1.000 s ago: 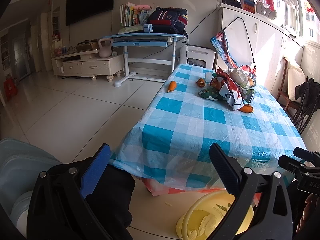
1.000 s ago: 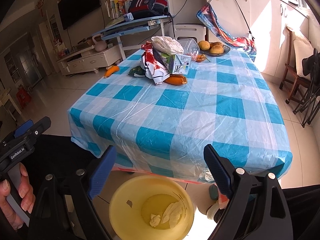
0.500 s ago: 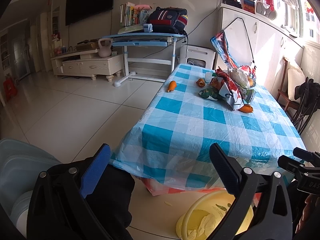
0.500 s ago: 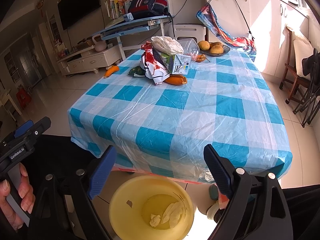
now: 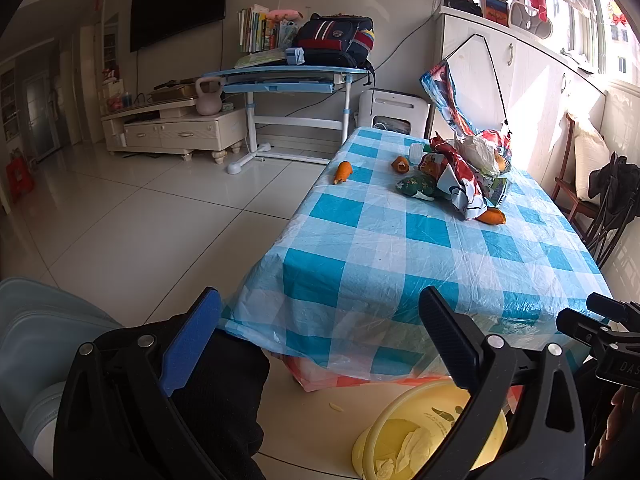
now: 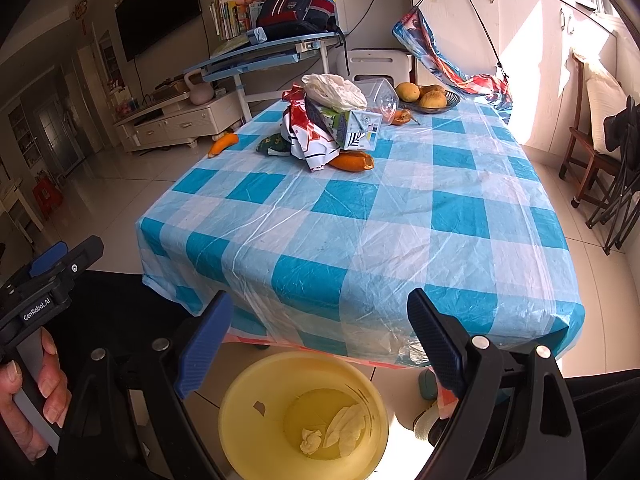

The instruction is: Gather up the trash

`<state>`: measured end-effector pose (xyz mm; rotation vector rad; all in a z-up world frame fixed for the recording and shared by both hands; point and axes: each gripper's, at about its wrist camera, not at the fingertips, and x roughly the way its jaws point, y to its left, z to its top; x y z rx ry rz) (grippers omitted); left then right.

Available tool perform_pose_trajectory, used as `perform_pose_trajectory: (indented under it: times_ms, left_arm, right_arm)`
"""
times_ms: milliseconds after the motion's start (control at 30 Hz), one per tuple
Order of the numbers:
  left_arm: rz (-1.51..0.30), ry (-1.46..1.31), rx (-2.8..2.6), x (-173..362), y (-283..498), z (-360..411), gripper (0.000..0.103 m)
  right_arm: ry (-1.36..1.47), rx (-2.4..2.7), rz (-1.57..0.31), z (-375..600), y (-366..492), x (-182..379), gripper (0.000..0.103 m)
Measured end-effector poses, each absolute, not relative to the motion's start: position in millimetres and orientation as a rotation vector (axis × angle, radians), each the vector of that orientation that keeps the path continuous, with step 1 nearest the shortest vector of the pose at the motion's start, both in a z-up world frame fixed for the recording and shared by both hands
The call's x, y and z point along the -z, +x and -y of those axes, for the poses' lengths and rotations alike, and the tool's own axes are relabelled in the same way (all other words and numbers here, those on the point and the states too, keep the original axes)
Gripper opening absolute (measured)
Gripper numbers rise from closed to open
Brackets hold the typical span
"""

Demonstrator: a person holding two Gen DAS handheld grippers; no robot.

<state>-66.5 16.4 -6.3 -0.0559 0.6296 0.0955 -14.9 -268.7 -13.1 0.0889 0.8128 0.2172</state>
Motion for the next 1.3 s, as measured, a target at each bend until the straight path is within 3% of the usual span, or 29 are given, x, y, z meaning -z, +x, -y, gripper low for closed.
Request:
perform_pose_trajectory:
  times_ms: [1300]
  left_arm:
    - [-0.631, -0.063, -0.098, 7.3, -66.0, -16.0, 0.096]
  right_arm:
    - [0.090, -0.218, -0.810, 268.7, -13.4, 10.4, 0.085]
